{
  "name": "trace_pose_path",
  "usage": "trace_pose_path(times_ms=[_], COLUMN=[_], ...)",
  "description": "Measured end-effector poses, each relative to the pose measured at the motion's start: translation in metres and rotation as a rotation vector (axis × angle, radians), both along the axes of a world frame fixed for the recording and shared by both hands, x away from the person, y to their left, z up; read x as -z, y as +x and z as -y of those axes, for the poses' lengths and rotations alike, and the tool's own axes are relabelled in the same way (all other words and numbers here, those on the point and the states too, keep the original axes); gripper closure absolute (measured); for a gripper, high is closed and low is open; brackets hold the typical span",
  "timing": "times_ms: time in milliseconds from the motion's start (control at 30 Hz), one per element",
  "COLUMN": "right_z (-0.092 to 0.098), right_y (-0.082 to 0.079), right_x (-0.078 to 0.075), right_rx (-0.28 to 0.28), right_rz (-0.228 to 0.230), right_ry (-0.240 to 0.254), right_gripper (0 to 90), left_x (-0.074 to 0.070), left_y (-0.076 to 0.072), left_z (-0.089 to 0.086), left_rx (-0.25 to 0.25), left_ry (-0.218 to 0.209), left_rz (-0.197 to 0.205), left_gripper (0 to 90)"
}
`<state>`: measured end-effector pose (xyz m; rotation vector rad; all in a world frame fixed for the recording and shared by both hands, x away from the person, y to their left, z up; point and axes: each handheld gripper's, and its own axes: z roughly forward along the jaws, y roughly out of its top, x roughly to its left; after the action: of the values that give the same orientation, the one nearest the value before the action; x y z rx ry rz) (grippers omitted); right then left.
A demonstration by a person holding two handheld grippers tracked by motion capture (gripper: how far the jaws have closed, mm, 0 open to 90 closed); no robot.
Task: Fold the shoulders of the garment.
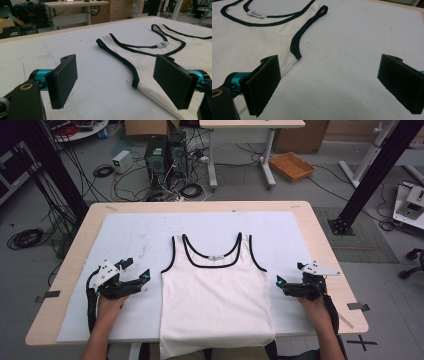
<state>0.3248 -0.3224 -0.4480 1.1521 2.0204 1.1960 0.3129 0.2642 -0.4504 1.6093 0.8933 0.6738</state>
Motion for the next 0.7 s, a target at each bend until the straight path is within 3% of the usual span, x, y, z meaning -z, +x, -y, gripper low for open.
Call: trace_pose_path(times_ms=[600,700], right_z=[-0.0016,-0.0031], right_y=[0.0023,0.0037], right_x=[0.0004,-0.0004], right_rx=[0.017,0.041], right_rz=[-0.019,-0.029], right_ry=[-0.019,-0.030], right_gripper=[4.2,4.2], left_x=[0.0000,-0.0001], left_y=[-0.0002,-0.0005], left_z=[0.0009,0.0027], left_rx=[-0.006,-0.006], left_ry=[0.008,0.029], left_rz=[-0.002,0.004], left_gripper=[19.6,19.6])
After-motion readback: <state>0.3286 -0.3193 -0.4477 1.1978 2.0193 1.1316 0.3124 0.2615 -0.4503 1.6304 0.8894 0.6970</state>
